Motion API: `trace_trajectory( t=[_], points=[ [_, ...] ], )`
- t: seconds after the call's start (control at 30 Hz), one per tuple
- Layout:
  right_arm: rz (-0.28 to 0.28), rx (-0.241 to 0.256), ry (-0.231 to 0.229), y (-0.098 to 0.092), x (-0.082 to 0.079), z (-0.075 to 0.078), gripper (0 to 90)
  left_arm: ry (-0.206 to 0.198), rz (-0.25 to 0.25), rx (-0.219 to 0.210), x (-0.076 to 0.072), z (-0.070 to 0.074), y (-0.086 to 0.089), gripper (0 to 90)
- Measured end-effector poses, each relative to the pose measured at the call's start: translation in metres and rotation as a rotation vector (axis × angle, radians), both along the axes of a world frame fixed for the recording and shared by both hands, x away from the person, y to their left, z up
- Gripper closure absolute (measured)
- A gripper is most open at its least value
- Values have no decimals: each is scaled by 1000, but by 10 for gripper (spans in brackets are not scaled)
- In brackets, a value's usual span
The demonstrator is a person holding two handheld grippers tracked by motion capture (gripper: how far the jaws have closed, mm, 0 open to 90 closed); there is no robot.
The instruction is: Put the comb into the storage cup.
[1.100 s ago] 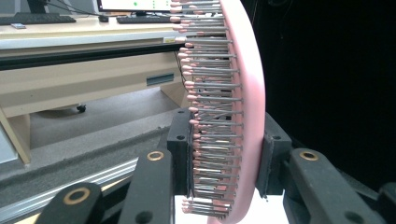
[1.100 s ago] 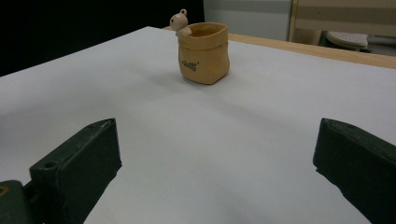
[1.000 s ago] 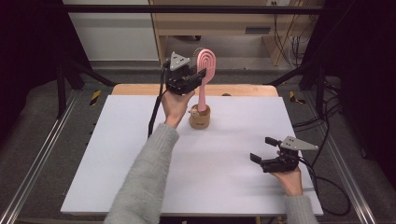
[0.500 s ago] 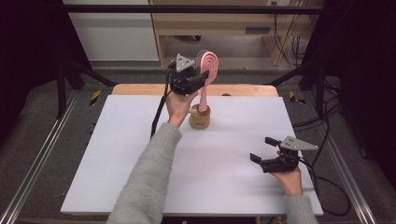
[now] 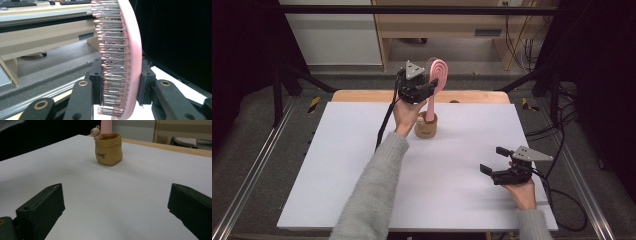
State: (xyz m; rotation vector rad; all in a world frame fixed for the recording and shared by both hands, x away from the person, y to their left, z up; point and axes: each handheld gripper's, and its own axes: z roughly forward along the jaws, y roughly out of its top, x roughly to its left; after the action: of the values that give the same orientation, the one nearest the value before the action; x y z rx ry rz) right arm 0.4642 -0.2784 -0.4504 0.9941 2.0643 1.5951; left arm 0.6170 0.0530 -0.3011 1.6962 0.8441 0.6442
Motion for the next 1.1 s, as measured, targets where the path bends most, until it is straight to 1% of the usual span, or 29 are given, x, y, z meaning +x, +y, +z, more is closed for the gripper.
trace_trajectory(
  t=[0.13,0.2,0.27,0.47,0.67,0.7,0.9,1.1],
  points=[
    [3,-3,0,1,0,-1,11,1,3,9,2,-3,-1,643],
    [4,-5,1,1,0,-1,11,0,6,7,2,-4,0,643],
    [3,-5,0,1,0,-1,11,8,8,3,3,-6,2,643],
    [3,-6,2,1,1,-1,10,9,-2,7,4,-12,2,643],
    [2,-6,2,1,1,-1,9,5,0,26,4,-18,2,643],
    [2,-5,3,1,1,-1,9,13,-3,23,4,-19,2,643],
    [3,-5,3,1,1,-1,9,3,-7,31,3,-25,2,643],
    [1,-6,3,1,1,-1,9,12,-18,35,1,-34,4,643]
  ],
)
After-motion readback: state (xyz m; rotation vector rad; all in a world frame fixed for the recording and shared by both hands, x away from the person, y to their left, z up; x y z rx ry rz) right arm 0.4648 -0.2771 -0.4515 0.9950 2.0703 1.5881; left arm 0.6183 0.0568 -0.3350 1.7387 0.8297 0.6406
